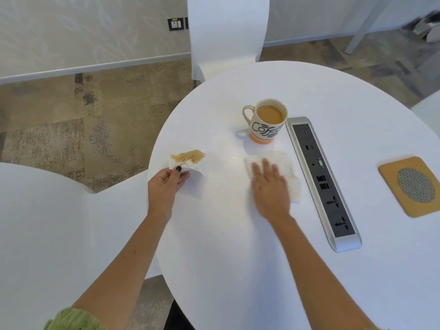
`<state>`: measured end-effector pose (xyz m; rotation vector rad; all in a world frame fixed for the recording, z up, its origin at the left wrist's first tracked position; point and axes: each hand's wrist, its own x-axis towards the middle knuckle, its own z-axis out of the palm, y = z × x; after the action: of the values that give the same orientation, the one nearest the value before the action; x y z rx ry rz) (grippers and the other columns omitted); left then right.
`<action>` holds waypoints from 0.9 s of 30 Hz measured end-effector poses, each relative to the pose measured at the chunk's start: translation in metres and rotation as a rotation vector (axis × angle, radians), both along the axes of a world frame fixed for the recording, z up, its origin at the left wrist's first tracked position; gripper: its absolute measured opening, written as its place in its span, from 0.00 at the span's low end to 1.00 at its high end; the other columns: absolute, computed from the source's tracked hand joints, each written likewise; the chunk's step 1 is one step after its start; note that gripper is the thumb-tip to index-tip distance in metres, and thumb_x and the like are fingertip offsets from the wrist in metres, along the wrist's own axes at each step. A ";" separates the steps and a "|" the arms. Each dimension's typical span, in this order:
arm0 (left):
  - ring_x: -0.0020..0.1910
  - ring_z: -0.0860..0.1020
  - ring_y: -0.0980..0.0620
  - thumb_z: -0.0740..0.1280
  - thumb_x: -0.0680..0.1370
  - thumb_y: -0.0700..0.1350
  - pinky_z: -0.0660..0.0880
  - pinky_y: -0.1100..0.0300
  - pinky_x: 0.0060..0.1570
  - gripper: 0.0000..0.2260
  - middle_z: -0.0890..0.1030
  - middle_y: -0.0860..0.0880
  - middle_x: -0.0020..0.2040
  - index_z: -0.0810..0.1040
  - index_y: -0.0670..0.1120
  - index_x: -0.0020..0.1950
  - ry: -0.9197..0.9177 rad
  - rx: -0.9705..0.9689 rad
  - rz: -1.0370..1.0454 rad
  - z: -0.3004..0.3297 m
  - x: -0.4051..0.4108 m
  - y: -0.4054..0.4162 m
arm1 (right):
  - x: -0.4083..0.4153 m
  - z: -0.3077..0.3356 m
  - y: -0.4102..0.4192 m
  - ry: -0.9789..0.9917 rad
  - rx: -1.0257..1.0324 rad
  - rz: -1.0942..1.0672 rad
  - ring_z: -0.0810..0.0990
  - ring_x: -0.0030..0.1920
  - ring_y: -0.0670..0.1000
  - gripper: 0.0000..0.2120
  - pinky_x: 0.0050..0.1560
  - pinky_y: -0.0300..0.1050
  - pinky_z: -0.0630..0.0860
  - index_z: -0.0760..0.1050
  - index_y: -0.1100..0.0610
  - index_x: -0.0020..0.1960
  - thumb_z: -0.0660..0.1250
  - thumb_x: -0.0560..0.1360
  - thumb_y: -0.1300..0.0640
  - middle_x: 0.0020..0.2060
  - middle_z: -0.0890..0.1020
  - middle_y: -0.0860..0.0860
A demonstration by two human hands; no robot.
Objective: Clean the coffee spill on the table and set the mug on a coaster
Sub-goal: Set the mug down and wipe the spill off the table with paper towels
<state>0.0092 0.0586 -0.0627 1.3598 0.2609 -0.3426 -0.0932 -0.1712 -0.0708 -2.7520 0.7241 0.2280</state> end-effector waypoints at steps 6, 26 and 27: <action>0.41 0.83 0.54 0.65 0.79 0.39 0.79 0.61 0.51 0.07 0.83 0.44 0.43 0.81 0.42 0.44 -0.023 0.004 -0.020 -0.001 0.000 -0.001 | -0.008 0.002 -0.030 0.001 -0.013 -0.168 0.45 0.76 0.57 0.24 0.74 0.56 0.46 0.50 0.49 0.77 0.46 0.81 0.52 0.77 0.48 0.52; 0.43 0.83 0.52 0.65 0.79 0.39 0.79 0.58 0.54 0.11 0.82 0.46 0.40 0.78 0.43 0.37 -0.047 -0.016 0.034 0.000 -0.007 0.001 | -0.078 -0.002 0.042 -0.049 0.051 0.008 0.49 0.77 0.54 0.31 0.73 0.53 0.47 0.54 0.49 0.76 0.36 0.75 0.45 0.77 0.51 0.49; 0.43 0.83 0.52 0.66 0.79 0.39 0.79 0.58 0.54 0.10 0.82 0.45 0.41 0.78 0.43 0.37 -0.049 -0.010 0.031 0.001 -0.007 0.001 | -0.085 0.000 0.030 -0.045 0.040 -0.038 0.47 0.77 0.53 0.32 0.74 0.53 0.46 0.52 0.48 0.76 0.34 0.74 0.44 0.77 0.49 0.48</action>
<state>0.0018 0.0597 -0.0621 1.3514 0.2390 -0.2846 -0.1782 -0.1416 -0.0713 -2.6943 0.7508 0.1705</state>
